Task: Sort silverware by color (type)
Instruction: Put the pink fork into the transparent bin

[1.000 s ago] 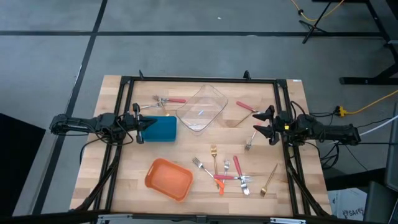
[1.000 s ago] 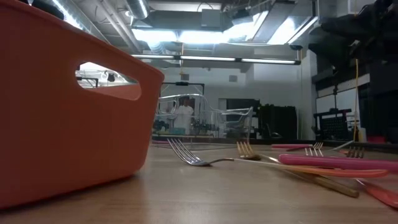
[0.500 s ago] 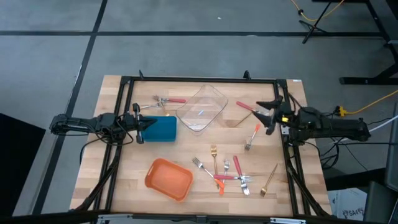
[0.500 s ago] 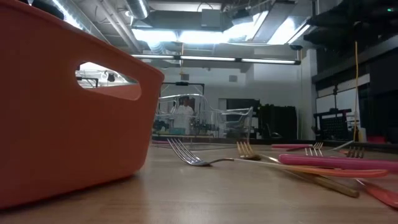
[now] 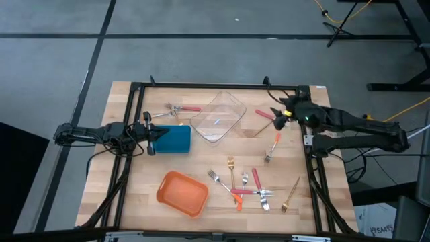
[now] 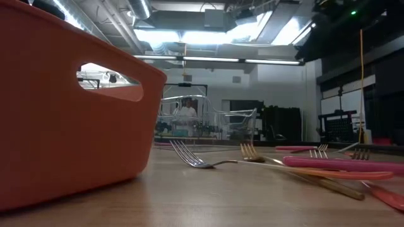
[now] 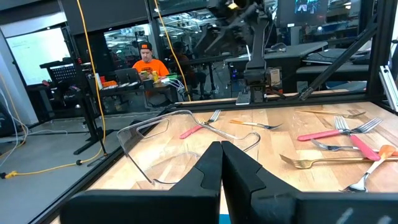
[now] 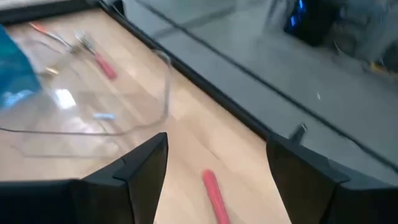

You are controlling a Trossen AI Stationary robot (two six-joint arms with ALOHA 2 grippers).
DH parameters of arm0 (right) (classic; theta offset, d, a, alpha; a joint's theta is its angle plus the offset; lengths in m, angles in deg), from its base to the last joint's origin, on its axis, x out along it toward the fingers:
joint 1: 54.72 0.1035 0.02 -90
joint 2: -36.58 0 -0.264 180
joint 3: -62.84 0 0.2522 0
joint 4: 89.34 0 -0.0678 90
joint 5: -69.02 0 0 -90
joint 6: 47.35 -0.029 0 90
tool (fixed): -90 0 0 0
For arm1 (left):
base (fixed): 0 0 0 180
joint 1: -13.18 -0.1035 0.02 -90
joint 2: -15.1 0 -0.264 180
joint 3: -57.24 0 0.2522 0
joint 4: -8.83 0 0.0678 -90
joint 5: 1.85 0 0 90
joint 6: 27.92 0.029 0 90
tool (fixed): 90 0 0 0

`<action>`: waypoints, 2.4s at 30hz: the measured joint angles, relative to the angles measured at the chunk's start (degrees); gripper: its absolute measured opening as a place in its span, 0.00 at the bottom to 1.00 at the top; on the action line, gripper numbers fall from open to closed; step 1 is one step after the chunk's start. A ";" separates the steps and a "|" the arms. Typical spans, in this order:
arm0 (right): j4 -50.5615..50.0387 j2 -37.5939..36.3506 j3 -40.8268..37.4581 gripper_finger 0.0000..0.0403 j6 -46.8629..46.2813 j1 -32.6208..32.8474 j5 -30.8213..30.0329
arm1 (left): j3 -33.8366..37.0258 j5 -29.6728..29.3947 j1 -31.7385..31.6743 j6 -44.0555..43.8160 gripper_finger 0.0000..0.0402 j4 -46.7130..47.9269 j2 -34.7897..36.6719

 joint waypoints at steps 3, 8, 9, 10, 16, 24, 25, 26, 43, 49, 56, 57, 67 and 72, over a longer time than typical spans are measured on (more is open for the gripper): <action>-1.05 4.38 2.03 0.65 0.27 -5.77 6.78 | 0.01 0.01 0.02 -0.02 0.00 0.00 0.01; -2.98 11.24 3.23 0.65 0.91 -15.07 17.27 | 0.01 0.00 0.00 -0.02 0.00 0.00 0.01; -3.66 12.70 3.23 0.65 0.91 -16.85 18.49 | 0.00 0.00 0.00 0.00 0.00 0.00 -0.01; -4.11 14.08 3.23 0.65 0.93 -18.42 19.44 | 0.01 0.01 0.00 0.00 0.00 0.00 0.00; -5.08 22.68 3.23 0.65 2.43 -25.56 20.72 | 0.00 0.00 0.01 -0.02 0.00 0.00 -0.01; -5.05 32.99 3.23 0.65 4.22 -28.63 23.29 | 0.00 0.00 0.00 0.00 0.00 0.00 0.01; -5.05 34.14 3.23 0.65 4.63 -28.63 23.29 | 0.02 0.00 0.00 0.00 0.00 0.00 -0.01; -5.09 35.16 3.23 0.65 5.35 -28.58 23.30 | 0.02 0.00 0.00 0.00 0.00 0.00 -0.01; -6.74 45.84 3.21 0.65 9.87 -28.50 21.22 | 0.02 0.01 0.00 -0.02 0.00 0.00 -0.01; -6.10 47.78 3.31 0.65 9.94 -28.50 21.22 | 0.02 0.00 0.00 -0.04 0.00 0.00 -0.01; -5.98 48.40 3.37 0.63 9.97 -28.48 21.41 | 0.01 0.00 0.01 -0.04 0.00 0.00 0.00; -6.00 48.40 3.36 0.61 9.97 -28.48 21.53 | 0.00 0.02 0.01 -0.04 0.00 0.00 -0.01; -6.06 48.50 3.30 0.44 9.97 -28.48 24.46 | 0.00 0.01 0.01 -0.07 0.00 0.00 0.00; -6.06 48.53 3.25 0.41 10.10 -28.48 24.74 | 0.01 0.00 0.00 -0.07 0.00 0.00 0.00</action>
